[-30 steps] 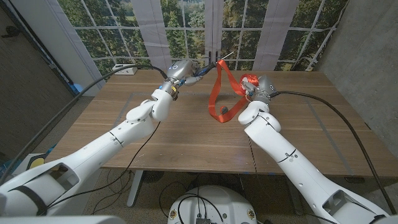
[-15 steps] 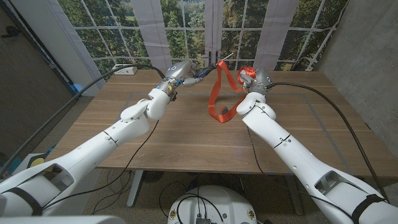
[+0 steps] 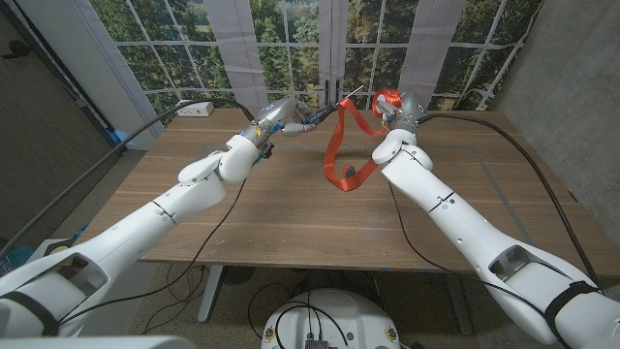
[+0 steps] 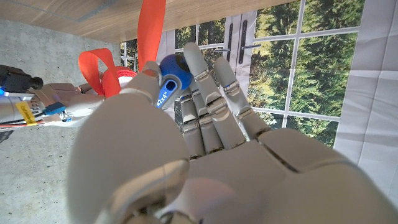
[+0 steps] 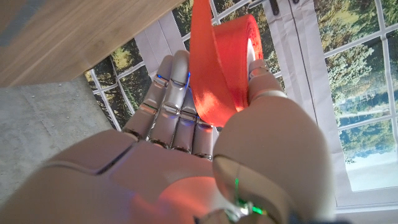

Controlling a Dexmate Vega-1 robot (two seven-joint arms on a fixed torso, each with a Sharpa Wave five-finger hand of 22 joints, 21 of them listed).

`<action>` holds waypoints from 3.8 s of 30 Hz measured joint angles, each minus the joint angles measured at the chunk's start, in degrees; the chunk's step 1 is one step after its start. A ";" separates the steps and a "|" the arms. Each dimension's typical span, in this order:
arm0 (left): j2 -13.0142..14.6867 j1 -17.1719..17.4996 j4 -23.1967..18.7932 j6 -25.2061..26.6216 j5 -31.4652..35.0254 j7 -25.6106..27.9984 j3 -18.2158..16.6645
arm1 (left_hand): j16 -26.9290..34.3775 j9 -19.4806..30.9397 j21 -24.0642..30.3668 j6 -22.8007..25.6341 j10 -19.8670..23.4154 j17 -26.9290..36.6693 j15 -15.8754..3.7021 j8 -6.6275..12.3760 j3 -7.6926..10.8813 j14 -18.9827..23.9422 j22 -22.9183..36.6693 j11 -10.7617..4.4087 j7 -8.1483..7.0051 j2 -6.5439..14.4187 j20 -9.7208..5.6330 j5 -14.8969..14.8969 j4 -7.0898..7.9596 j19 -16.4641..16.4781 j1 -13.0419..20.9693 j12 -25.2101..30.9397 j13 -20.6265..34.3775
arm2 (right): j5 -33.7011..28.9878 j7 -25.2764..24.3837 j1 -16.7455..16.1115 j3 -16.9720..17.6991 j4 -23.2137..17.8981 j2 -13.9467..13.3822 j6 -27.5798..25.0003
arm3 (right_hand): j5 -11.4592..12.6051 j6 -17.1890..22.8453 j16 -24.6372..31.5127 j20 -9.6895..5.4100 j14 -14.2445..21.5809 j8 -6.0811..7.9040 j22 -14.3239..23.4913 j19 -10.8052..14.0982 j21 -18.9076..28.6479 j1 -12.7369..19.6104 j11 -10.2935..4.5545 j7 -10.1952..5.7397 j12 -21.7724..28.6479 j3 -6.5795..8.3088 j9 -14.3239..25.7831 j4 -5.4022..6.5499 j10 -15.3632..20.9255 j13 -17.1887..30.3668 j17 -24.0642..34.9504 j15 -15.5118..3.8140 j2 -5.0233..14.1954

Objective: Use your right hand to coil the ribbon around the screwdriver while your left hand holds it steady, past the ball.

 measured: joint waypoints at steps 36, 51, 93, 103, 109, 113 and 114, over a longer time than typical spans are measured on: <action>3.15 -2.65 -1.70 0.31 -5.71 -14.42 0.18 | -0.22 0.00 0.22 0.01 0.13 0.34 0.00 -0.11 0.00 0.00 0.01 0.13 0.01 0.00 0.22 0.15 0.00 -0.22 0.00 -0.35 0.54 | -2.02 8.34 8.19 -5.33 -1.54 -2.91 5.70 | 0.00 0.00 -0.27 -0.32 0.00 0.00 0.02 -0.70 0.88 0.00 0.00 0.00 0.00 0.25 0.00 -0.04 0.00 0.00 0.40 0.00 0.00; -0.08 -2.63 5.49 -5.64 -7.47 -9.98 -0.17 | -0.44 0.01 0.22 0.02 0.11 0.41 0.00 -0.46 0.00 0.00 0.01 0.11 0.01 0.00 0.22 0.15 0.00 -0.66 0.00 -0.19 0.59 | -4.54 13.20 9.91 -7.48 -3.85 -3.43 8.34 | 0.00 0.00 -0.27 -0.01 0.00 0.00 0.02 -1.01 1.32 0.00 0.00 0.00 0.00 0.24 0.00 -0.03 0.00 0.00 0.40 0.00 0.00; -4.65 -4.56 11.05 -7.43 -8.19 -4.09 1.06 | -0.61 0.06 0.44 0.51 0.23 0.39 -0.01 -1.39 0.00 0.00 0.02 0.23 0.14 0.00 0.22 0.16 0.00 -0.81 0.00 -0.63 0.80 | -10.04 21.46 15.29 -14.95 -0.37 2.14 11.61 | 0.00 0.00 -0.27 -0.22 0.00 0.00 -0.26 -1.20 2.65 0.00 0.00 0.00 0.00 0.47 0.00 -0.14 0.00 0.00 0.49 0.00 0.00; -4.46 -3.52 8.96 -5.12 -7.89 -2.74 1.08 | -0.60 0.06 0.44 0.53 0.32 0.40 -0.01 -1.66 0.00 0.00 0.02 0.32 0.14 0.00 0.22 0.16 0.00 -0.81 0.00 -0.89 0.80 | -10.46 19.30 11.28 -10.92 -5.33 0.67 11.76 | 0.00 0.00 -0.71 -0.22 0.00 0.00 -0.26 -1.20 3.05 0.00 0.00 0.00 0.00 0.54 0.00 -0.08 0.00 0.00 0.58 0.00 0.00; -4.78 -3.43 8.43 -3.40 -7.60 -2.15 1.01 | -0.56 0.07 0.44 0.64 0.32 0.37 -0.01 -1.89 0.00 0.00 0.02 0.32 0.25 0.00 0.42 0.16 0.00 -0.39 0.00 -1.01 0.81 | -10.64 15.64 6.37 -6.80 -11.79 -1.39 10.66 | -0.01 0.00 -0.71 -0.22 0.00 0.00 -0.25 -1.20 3.05 0.00 0.00 0.00 0.00 0.59 0.00 -0.04 0.00 0.00 0.65 0.00 0.00; -5.63 -4.13 8.99 -2.88 -7.45 -1.64 1.40 | -0.56 0.07 0.44 0.70 0.32 0.36 -0.01 -2.06 0.00 0.00 0.02 0.31 0.30 0.00 0.42 0.16 0.00 -0.40 0.00 -1.10 0.83 | -11.45 13.54 2.70 -4.54 -16.76 -2.68 8.60 | -0.04 0.00 -0.71 -0.22 0.00 0.00 -0.25 -1.20 3.14 0.00 0.00 0.00 0.00 0.59 0.00 -0.04 0.00 0.00 0.56 0.00 0.00; -5.87 -4.31 9.34 -2.88 -7.45 -1.64 1.54 | -0.56 0.07 0.44 0.71 0.32 0.35 -0.01 -2.09 0.00 0.00 0.02 0.31 0.31 0.00 0.42 0.16 0.00 -0.40 0.00 -1.10 0.83 | -11.74 13.05 2.70 -4.54 -16.76 -2.68 8.00 | -0.05 0.00 -0.71 -0.22 0.00 0.00 -0.25 -1.20 3.36 0.00 0.00 0.00 0.00 0.60 0.00 -0.04 0.00 0.00 0.57 0.00 0.00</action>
